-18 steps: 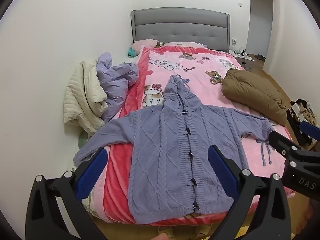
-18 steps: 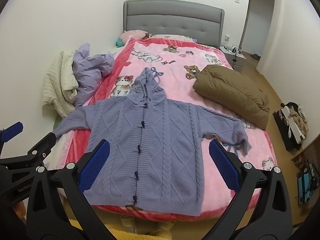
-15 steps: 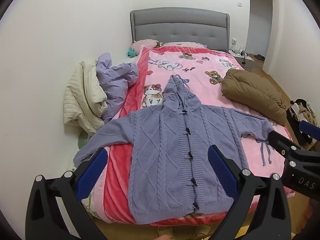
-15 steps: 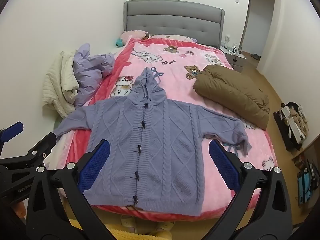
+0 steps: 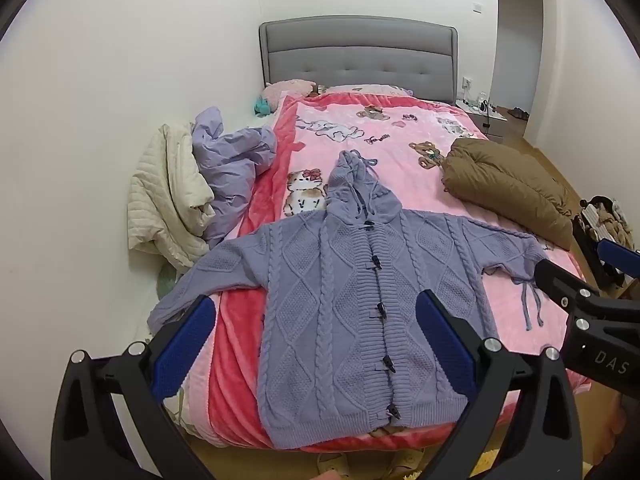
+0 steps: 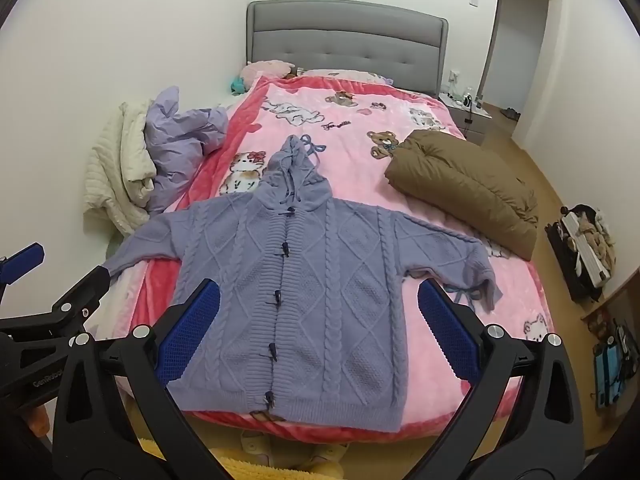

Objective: Fold large clothes

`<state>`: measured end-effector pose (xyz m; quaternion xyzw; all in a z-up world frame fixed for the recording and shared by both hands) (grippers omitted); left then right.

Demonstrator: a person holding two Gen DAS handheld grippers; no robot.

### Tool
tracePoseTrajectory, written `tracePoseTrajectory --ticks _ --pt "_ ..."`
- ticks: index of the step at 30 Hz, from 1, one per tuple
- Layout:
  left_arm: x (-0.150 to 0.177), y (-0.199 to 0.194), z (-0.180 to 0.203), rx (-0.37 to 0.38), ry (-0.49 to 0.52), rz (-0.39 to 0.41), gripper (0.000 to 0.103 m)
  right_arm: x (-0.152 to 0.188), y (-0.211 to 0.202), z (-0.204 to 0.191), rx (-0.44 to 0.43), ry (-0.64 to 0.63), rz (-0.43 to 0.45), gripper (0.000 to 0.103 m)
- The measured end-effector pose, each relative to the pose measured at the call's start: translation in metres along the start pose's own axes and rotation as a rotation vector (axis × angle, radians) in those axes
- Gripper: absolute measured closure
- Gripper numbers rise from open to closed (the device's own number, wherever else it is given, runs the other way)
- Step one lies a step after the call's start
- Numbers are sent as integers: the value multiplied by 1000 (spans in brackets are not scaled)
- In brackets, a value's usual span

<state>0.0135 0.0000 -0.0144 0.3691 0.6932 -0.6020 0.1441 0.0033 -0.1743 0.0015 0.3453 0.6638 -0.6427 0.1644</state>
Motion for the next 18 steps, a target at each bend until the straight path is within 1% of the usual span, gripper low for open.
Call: tracePoseTrajectory --ticks 18 --pt "-2 2 -1 1 2 -11 4 -2 2 4 3 1 0 8"
Point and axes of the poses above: each gripper's, at about its wrist camera, not at the fingertips, and y roughly the way its jaws point, z to its right, x to its underside, the point moved 2 cm from there along y, roughly the way its jaws point, and after that the axes turned 13 degrees about y, right-handed, at the moved point
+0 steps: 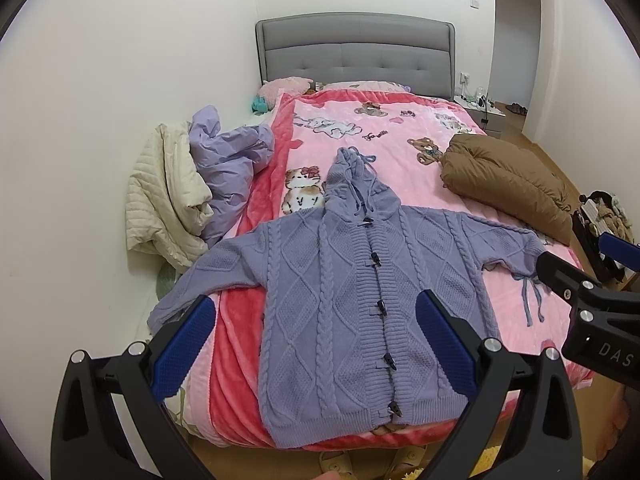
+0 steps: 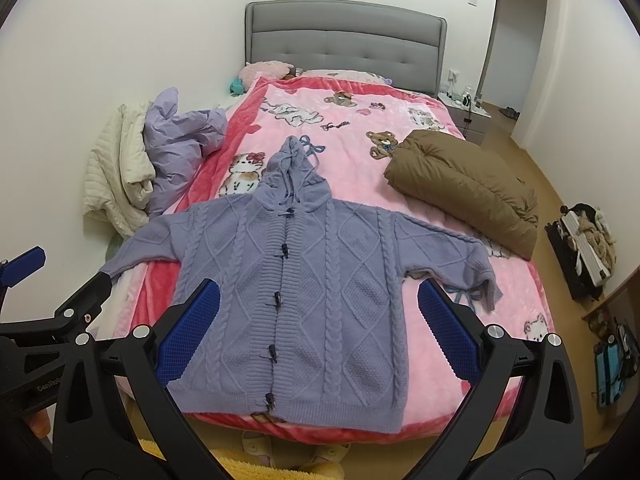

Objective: Fold large clothes

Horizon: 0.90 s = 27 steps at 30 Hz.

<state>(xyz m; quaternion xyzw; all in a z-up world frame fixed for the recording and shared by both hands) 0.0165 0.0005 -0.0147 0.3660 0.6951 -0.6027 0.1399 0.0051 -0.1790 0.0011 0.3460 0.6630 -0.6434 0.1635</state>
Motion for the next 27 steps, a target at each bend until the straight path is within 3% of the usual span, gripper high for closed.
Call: tracePoseTrajectory --ticks 27 --pt "-4 1 10 -9 32 3 4 -1 1 -2 7 -5 2 8"
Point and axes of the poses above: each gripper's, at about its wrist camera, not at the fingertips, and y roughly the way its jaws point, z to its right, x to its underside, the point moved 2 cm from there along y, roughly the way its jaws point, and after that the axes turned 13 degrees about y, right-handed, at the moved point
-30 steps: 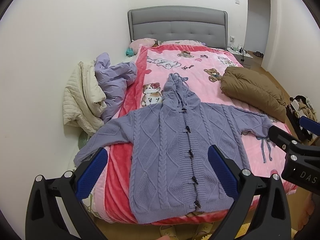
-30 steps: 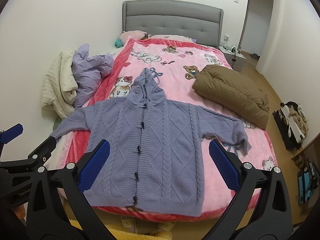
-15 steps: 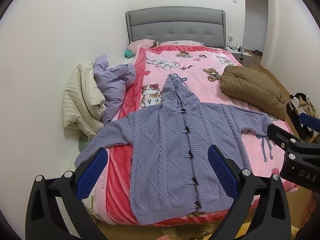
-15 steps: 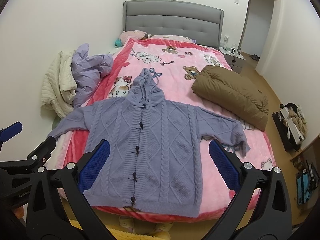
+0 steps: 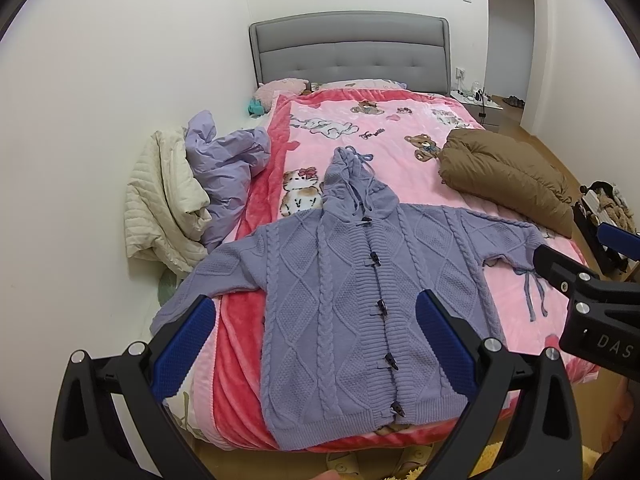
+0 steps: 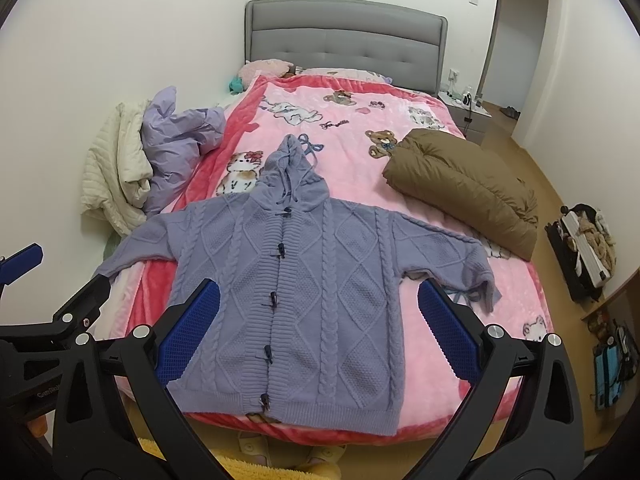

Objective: Fold large clothes

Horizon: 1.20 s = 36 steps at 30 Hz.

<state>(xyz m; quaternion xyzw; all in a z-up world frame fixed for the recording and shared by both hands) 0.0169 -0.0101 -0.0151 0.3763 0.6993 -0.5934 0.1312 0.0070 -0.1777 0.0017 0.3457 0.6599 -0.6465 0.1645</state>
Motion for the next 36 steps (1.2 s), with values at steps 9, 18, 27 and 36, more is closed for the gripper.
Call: tracePoseTrajectory --ticks 9,18,27,36 --pt "1 3 -4 23 -18 -23 4 -1 0 1 -7 5 -4 8" --pt "-2 7 -3 7 -44 -46 4 -1 12 6 -26 5 -17 8" --pt "-10 11 8 -17 -92 -59 4 -9 27 20 -69 -11 -52 8" --pt "-4 34 6 -84 -174 -5 4 -17 47 29 -236 20 -41 8"
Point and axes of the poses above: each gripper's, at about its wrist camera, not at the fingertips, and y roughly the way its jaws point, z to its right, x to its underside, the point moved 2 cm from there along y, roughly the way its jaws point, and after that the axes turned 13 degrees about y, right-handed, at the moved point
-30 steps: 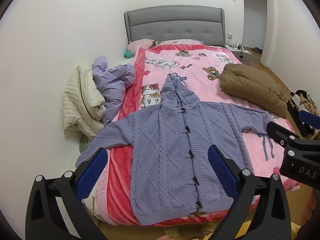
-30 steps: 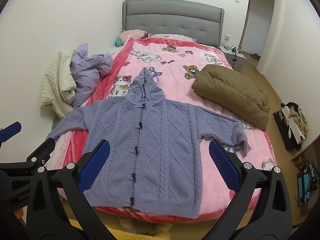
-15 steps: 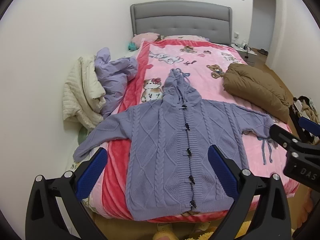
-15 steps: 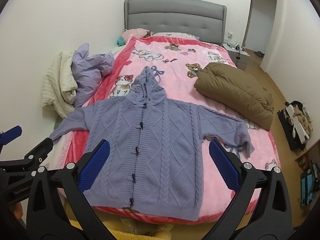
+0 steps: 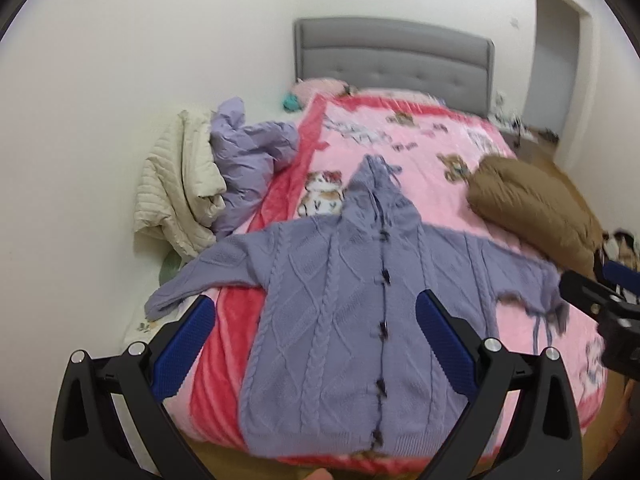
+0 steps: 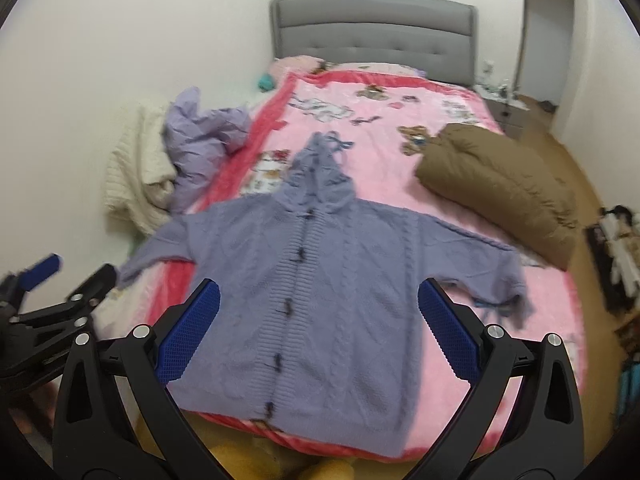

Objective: Fold large clothes
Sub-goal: 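Reach the left tool to the cardigan sleeve cuff and grasp it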

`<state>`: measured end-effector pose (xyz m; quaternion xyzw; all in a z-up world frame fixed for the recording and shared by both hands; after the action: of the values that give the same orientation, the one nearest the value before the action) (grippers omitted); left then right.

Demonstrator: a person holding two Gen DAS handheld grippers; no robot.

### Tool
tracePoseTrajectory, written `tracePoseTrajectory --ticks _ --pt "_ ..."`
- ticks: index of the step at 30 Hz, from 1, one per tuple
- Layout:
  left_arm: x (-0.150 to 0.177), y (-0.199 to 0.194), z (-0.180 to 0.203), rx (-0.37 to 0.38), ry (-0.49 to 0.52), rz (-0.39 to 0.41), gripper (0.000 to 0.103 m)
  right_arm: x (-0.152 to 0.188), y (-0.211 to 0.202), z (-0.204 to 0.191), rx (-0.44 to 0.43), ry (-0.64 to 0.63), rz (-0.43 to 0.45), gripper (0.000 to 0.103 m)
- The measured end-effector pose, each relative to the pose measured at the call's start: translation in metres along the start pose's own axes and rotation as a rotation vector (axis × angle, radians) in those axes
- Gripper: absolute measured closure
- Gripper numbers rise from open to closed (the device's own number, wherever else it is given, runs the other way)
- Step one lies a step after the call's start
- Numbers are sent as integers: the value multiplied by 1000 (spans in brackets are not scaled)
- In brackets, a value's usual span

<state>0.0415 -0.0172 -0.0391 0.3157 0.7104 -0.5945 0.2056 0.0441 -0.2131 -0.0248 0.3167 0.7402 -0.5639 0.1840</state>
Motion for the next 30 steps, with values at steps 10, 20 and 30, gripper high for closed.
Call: tracePoseTrajectory --ticks 10,20,30 --pt "67 109 -111 86 -301 -57 4 11 58 -68 -28 -157 17 8" --pt "147 275 -288 130 -679 -98 5 26 158 -163 40 -100 -163 8" --pt "228 398 -381 133 -1160 -145 5 37 236 -217 121 -224 -285 8"
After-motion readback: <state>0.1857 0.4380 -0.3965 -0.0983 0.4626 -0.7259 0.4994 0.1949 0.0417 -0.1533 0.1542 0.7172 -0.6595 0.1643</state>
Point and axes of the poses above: each gripper's, at about its wrist camera, not at the fingertips, and y roughly the way its jaws point, z to its right, x to its underside, the point moved 2 cm from there along y, roughly the way its jaws point, and after that the axes turned 13 degrees about y, right-handed, at the moved point
